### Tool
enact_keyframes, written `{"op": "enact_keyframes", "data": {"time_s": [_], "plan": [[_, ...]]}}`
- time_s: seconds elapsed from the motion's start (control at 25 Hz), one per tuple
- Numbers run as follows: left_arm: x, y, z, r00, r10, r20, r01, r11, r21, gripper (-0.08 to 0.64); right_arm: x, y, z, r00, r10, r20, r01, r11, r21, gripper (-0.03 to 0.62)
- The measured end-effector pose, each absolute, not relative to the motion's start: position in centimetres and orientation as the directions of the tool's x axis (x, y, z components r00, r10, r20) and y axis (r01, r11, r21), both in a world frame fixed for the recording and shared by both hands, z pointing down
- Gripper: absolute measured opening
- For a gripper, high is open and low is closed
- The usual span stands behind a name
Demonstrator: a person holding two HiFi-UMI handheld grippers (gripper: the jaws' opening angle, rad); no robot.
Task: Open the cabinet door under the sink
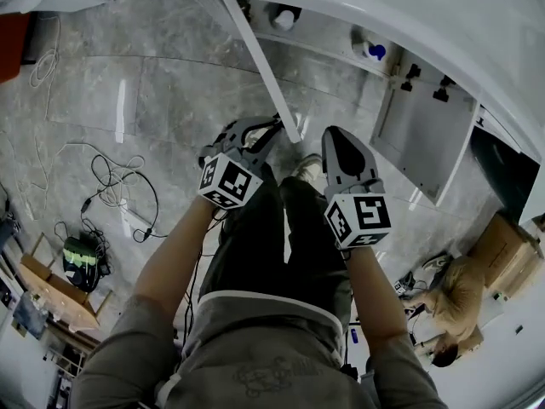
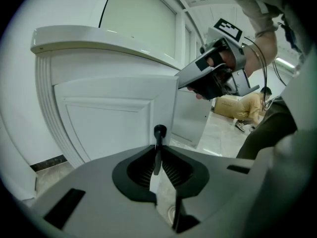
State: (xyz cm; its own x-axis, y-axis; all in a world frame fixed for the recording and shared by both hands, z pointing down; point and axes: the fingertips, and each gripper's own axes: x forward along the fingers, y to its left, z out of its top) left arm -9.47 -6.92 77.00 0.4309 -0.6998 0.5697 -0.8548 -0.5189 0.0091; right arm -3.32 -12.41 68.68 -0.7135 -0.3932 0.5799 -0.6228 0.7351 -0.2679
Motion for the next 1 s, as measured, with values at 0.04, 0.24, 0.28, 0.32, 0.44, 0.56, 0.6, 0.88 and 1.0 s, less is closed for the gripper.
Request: {"op": "enact_keyframes", "data": {"time_s": [0.04, 0.24, 0.28, 0.32, 0.44, 0.56, 0.6, 0.88, 1.0], "plan": [[-10.1, -6.2, 77.0, 0.418, -0.705, 0.573, -0.862, -0.506, 0.005, 0.049, -3.8, -12.1, 68.8, -0.719, -0.379, 0.583, -0.611, 0.744, -0.270, 0.035], [-14.5, -2.9, 77.2, 0.306, -0.746, 0.592, -0.918, -0.396, -0.024, 0.049, -6.8, -11.1, 69.4, -0.749, -0.319, 0.581, -0.549, 0.790, -0.273, 0.034], [-15.3, -2.4, 77.2, 0.288, -0.751, 0.594, -0.925, -0.378, -0.030, 0.049, -7.4, -10.9, 69.4, -0.755, -0.309, 0.578, -0.532, 0.804, -0.265, 0.034], [-16.1, -1.9, 77.1, 0.271, -0.754, 0.598, -0.930, -0.365, -0.038, 0.049, -8.0, -10.8, 69.4, -0.762, -0.299, 0.575, -0.514, 0.819, -0.254, 0.034], [-18.5, -0.8, 77.1, 0.223, -0.758, 0.612, -0.937, -0.340, -0.080, 0.049, -9.9, -10.5, 69.0, -0.781, -0.272, 0.562, -0.468, 0.851, -0.239, 0.035], [-21.6, 0.4, 77.0, 0.150, -0.771, 0.620, -0.962, -0.259, -0.089, 0.049, -11.4, -9.9, 68.9, -0.791, -0.247, 0.560, -0.443, 0.862, -0.245, 0.035], [-22.7, 0.8, 77.0, 0.120, -0.773, 0.623, -0.971, -0.223, -0.091, 0.049, -11.7, -9.7, 69.0, -0.792, -0.239, 0.562, -0.436, 0.866, -0.245, 0.035], [-26.0, 2.8, 76.3, 0.068, -0.765, 0.640, -0.979, -0.175, -0.105, 0.049, -12.9, -7.8, 69.1, -0.795, -0.201, 0.572, -0.404, 0.879, -0.252, 0.035], [-25.7, 3.6, 75.7, 0.071, -0.762, 0.644, -0.981, -0.169, -0.092, 0.049, -13.1, -7.5, 68.6, -0.793, -0.199, 0.576, -0.400, 0.883, -0.246, 0.035]]}}
